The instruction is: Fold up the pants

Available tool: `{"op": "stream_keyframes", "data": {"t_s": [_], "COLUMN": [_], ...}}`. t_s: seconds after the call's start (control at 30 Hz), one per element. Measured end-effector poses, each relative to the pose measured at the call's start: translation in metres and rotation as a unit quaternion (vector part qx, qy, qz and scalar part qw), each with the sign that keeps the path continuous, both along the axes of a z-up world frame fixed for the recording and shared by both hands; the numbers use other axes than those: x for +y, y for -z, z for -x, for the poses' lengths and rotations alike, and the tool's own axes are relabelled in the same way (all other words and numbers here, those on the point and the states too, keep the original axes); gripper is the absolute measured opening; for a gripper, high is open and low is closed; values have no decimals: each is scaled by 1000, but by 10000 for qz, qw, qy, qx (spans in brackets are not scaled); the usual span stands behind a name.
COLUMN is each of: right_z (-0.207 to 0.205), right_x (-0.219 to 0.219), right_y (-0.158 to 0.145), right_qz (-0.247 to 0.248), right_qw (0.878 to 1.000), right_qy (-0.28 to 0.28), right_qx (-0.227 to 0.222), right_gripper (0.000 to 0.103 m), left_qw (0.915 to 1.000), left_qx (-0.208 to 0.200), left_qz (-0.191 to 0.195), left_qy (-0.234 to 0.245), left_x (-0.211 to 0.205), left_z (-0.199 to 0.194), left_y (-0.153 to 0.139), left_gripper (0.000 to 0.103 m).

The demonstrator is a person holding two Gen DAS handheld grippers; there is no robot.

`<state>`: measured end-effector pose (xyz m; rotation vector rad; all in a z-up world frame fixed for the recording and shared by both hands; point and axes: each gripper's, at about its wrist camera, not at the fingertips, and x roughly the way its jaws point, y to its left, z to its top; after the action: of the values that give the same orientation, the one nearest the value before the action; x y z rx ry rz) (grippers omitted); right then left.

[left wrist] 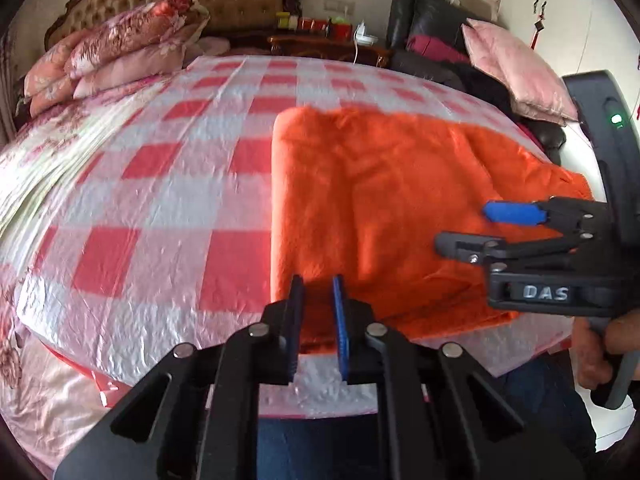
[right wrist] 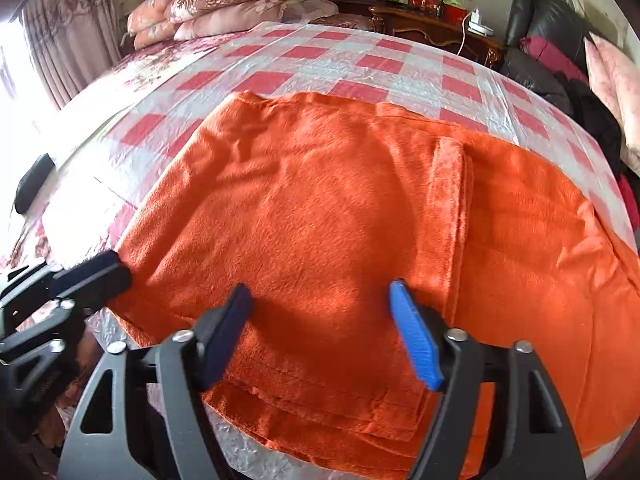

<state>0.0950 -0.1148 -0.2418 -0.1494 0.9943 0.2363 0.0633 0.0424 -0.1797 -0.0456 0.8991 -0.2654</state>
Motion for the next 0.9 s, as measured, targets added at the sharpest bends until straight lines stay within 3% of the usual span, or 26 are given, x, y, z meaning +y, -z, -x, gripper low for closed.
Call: {"op": "stream_keyframes", "data": {"t_s": [0.1,0.17,0.3,0.37,0.47,0.53,0.6,0.73,0.9], "right_z": [1,2,2,3,5,8,10,8,2], "right_x": [3,6,6,7,2,-9,-16,-30,-39], "right_y": [2,3,3,3,-2,-14,-24,-28,-7], "right_qz": [-18,71,57,86,-56,-137,-11,85,106], "right_qw": [10000,9999,9999,9999,9998,9984,9974,9960,9965], "right_qy": [-18,-31,53,115,213,500,623,790,834], "right_qx": [84,78,77,43,33,-208,-357,-413,21], "right_gripper": [88,88,88,88,88,88,88,88,87], "left_qw": [9999,9995,9992,9989,9990,9983,9989,9994,9993], "left_qx": [28,-120,-122,-173,-370,-492,-410,-105,-105], "left_qz": [-121,-269,-89,-329,-36,-270,-211,-300,-321], "left_qy": [86,142,383,286,259,128,108,104,-130], "left_x": [-3,-9,-17,-24,-25,-26,-25,-27,-23], "left_z": [2,5,4,7,16,18,16,13,9], "left_y": [4,11,13,11,-4,-8,-7,5,-2], "left_gripper": [16,22,57,58,44,31,18,16,13]}}
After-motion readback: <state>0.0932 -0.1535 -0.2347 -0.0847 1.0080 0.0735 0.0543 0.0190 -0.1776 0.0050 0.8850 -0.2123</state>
